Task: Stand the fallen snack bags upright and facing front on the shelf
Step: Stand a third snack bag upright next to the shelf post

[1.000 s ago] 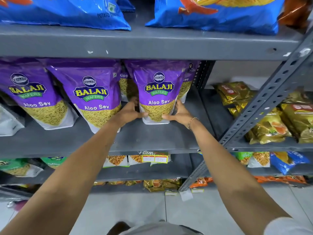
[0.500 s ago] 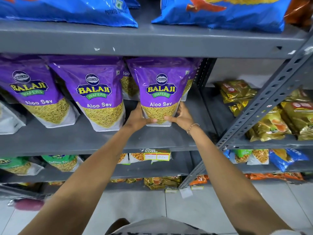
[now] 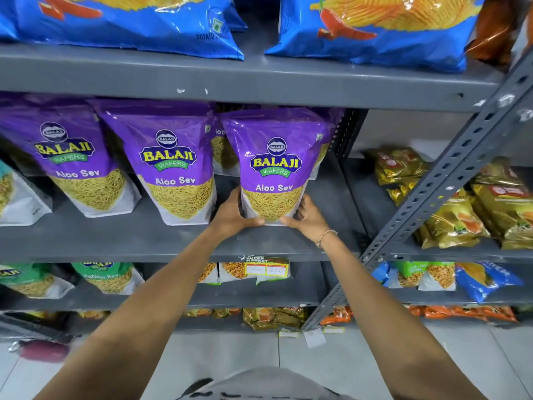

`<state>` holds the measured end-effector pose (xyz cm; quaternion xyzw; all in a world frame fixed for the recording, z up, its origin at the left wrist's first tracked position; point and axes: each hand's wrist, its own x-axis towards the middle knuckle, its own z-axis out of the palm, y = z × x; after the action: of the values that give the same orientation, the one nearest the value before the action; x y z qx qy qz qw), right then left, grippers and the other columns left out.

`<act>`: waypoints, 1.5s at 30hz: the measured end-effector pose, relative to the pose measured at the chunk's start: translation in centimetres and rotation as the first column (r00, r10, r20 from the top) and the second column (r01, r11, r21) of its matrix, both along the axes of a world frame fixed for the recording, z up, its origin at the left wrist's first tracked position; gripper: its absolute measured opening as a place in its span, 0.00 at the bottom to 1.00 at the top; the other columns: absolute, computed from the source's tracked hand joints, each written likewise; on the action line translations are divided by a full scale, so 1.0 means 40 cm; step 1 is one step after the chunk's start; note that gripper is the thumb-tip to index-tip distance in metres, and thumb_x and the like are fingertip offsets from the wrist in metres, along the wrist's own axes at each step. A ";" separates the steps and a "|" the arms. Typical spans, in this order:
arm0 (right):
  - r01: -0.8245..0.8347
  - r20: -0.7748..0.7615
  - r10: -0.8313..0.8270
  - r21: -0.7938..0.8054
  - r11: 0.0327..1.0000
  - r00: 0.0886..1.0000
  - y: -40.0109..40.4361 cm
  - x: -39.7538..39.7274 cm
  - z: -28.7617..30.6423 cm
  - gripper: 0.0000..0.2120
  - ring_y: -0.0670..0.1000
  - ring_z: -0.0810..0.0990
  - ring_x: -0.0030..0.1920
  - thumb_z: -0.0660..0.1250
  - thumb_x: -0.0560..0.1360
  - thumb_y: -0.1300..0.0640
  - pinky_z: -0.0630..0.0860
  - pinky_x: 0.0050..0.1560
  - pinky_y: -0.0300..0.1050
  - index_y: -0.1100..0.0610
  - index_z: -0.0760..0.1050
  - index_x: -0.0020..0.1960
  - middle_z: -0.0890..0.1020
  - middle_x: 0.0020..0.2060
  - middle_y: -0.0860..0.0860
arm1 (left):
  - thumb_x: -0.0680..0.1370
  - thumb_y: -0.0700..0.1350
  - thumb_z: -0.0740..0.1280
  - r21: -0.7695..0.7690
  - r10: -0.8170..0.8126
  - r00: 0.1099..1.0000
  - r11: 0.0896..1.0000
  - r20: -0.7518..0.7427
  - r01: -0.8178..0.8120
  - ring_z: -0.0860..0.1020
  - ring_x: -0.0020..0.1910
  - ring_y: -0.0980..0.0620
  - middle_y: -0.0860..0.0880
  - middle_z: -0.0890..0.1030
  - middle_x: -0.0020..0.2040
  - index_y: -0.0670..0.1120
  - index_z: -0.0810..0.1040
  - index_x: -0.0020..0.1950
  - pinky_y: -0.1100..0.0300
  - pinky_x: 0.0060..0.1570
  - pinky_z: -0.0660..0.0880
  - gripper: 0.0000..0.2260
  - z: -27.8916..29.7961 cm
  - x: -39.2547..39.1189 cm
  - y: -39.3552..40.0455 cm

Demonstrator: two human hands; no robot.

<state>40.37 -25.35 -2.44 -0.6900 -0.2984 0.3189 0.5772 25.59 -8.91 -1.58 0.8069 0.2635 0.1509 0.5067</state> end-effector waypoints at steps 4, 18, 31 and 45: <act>0.057 -0.033 -0.056 0.031 0.998 0.998 0.005 -0.001 -0.005 0.32 0.47 0.75 0.60 0.74 0.66 0.67 0.77 0.52 0.32 0.53 0.65 0.65 0.75 0.61 0.50 | 0.60 0.44 0.81 0.026 0.116 0.992 0.993 -0.042 -0.115 0.79 0.59 0.45 0.43 0.80 0.62 0.43 0.71 0.66 0.46 0.60 0.76 0.37 -0.021 0.022 -0.006; 0.119 -0.030 -0.121 -0.050 0.992 0.992 -0.132 0.100 0.016 0.29 0.51 0.75 0.62 0.74 0.65 0.70 0.77 0.53 0.36 0.51 0.67 0.58 0.77 0.60 0.51 | 0.60 0.45 0.81 0.012 0.059 0.998 0.998 -0.022 -0.059 0.80 0.49 0.52 0.45 0.83 0.56 0.43 0.76 0.59 0.60 0.48 0.76 0.30 -0.013 0.142 -0.136; 0.470 0.809 -0.368 0.131 0.873 0.458 -0.053 0.046 0.499 0.20 0.66 0.77 0.55 0.59 0.74 0.50 0.71 0.58 0.54 0.65 0.77 0.54 0.80 0.54 0.66 | 0.60 0.48 0.82 -0.126 -0.001 0.999 0.992 0.043 0.006 0.76 0.59 0.50 0.49 0.78 0.62 0.49 0.67 0.66 0.54 0.57 0.76 0.39 0.004 0.155 -0.149; 0.447 0.882 -0.321 0.147 0.883 0.345 0.028 0.042 0.517 0.12 0.65 0.79 0.52 0.62 0.71 0.63 0.73 0.53 0.49 0.65 0.78 0.51 0.82 0.51 0.63 | 0.61 0.51 0.80 -0.030 0.031 0.999 0.999 0.026 -0.031 0.76 0.60 0.49 0.48 0.78 0.63 0.47 0.67 0.66 0.62 0.53 0.72 0.38 -0.013 0.156 -0.142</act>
<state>42.04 -24.24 18.23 -0.8355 -0.3641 -0.2166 0.3499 31.83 -14.58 -2.10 0.7929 0.2714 0.1654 0.5199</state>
